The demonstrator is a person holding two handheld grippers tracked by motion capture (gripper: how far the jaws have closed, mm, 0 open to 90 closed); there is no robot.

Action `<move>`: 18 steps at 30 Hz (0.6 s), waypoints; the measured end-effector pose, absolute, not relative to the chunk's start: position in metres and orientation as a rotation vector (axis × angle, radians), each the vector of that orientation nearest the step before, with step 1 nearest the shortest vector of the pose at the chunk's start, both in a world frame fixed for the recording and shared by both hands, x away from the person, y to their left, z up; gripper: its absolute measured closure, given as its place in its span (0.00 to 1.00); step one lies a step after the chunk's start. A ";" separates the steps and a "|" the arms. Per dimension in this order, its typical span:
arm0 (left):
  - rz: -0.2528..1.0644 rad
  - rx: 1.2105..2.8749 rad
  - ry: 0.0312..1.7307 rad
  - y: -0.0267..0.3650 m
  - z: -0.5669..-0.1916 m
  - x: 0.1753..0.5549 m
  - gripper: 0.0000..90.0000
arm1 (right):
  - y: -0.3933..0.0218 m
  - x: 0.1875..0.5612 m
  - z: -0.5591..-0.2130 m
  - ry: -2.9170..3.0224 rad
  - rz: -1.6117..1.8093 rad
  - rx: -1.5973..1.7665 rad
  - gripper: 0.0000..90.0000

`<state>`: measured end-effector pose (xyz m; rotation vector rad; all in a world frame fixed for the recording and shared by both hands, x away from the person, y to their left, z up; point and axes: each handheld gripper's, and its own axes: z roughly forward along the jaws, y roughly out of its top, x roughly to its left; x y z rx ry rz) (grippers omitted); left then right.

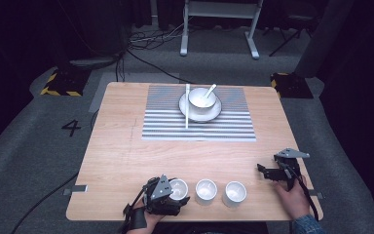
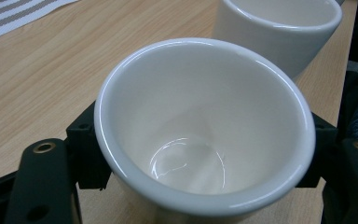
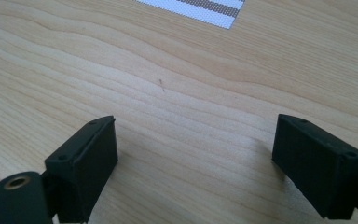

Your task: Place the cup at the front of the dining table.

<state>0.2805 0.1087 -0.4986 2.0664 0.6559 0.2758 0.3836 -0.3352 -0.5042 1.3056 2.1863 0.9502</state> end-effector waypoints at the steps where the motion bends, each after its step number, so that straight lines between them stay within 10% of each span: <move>1: 0.276 2.066 0.656 0.109 -0.499 0.280 0.29 | -0.335 0.384 -0.504 2.187 0.949 1.305 0.16; 18: 0.252 2.085 0.670 0.114 -0.471 0.282 0.30 | -0.335 0.384 -0.504 2.187 0.949 1.305 0.16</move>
